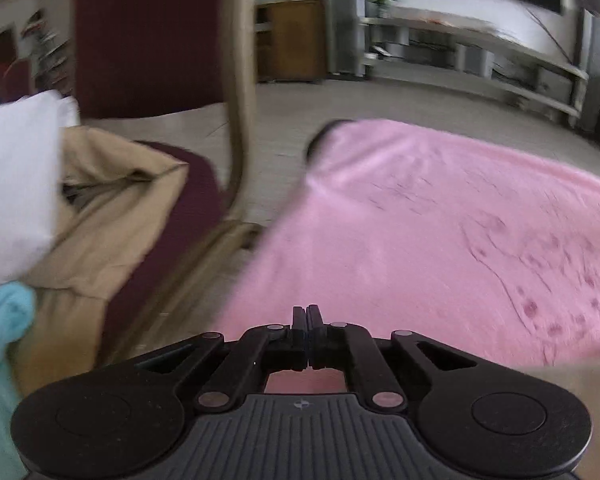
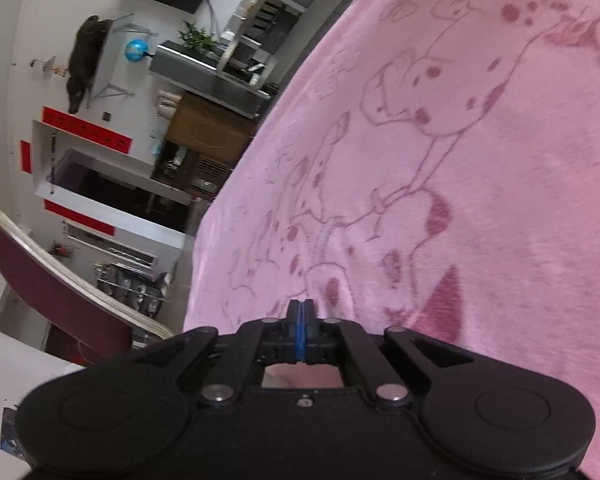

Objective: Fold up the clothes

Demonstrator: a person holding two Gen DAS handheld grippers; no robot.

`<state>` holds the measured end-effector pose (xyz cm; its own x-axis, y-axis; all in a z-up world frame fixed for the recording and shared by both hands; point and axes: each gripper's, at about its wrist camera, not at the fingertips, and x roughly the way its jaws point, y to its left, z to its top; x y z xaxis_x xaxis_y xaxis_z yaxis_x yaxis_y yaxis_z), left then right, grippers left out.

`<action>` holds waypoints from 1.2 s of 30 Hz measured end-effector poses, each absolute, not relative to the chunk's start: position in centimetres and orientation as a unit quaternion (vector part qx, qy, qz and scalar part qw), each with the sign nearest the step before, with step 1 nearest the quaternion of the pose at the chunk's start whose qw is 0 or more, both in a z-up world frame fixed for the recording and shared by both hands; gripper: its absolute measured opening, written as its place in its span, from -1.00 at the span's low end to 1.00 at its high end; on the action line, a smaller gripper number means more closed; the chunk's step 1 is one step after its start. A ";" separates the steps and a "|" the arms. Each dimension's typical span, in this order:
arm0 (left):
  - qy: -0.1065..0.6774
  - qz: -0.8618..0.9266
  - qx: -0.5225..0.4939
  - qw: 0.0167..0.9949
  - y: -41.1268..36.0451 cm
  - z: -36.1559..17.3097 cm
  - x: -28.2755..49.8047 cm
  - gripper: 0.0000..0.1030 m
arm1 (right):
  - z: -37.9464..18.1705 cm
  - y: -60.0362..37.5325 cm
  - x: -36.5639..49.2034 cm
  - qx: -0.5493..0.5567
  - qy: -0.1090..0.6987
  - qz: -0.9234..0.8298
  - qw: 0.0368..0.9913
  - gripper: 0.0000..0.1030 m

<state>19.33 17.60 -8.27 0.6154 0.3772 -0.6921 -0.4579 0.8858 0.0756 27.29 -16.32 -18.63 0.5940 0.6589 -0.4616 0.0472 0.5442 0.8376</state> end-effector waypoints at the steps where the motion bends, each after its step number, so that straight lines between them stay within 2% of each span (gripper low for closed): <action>1: 0.369 0.231 -0.055 0.899 17.6 -7.5 18.6 -0.89 | -18.1 -16.5 26.9 0.431 0.409 0.190 0.782 -0.84; 2: 0.366 0.226 -0.055 0.901 17.5 -6.7 17.8 -0.87 | -17.3 -16.7 26.4 0.423 0.410 0.183 0.787 -0.71; 4: 0.366 0.203 -0.056 0.906 16.8 -5.2 15.9 -0.85 | -15.7 -17.0 25.2 0.405 0.411 0.175 0.798 -0.69; 6: 0.365 0.165 -0.063 0.914 16.2 -3.7 13.3 -0.72 | -13.2 -17.0 23.8 0.379 0.414 0.179 0.808 -0.69; 10: 0.363 0.085 -0.103 0.922 15.1 -2.6 7.3 -0.72 | -7.7 -17.3 20.0 0.347 0.425 0.214 0.808 -0.68; 14: 0.383 0.035 -0.128 0.914 14.2 -3.3 2.9 -0.71 | -4.2 -18.6 14.0 0.352 0.419 0.267 0.793 -0.56; 16: 0.394 0.033 -0.115 0.911 13.6 -3.8 1.9 -0.55 | -4.4 -17.6 12.7 0.329 0.434 0.274 0.793 -0.55; 18: 0.406 0.037 -0.092 0.909 13.0 -4.4 2.0 -0.53 | -4.8 -16.6 11.5 0.306 0.449 0.280 0.791 -0.54; 24: 0.414 0.029 -0.054 0.908 10.9 -6.1 2.9 -0.56 | -7.6 -13.5 9.0 0.223 0.477 0.285 0.801 -0.53; 28: 0.423 0.019 -0.014 0.906 9.1 -7.5 3.8 -0.54 | -9.5 -12.7 8.3 0.207 0.488 0.289 0.797 -0.54; 31: 0.437 0.026 0.006 0.899 8.7 -8.4 4.4 -0.49 | -9.7 -11.9 8.1 0.160 0.477 0.293 0.813 -0.63; 36: 0.442 0.031 0.030 0.896 8.4 -8.6 3.3 -0.48 | -9.7 -11.6 7.2 0.112 0.472 0.299 0.822 -0.64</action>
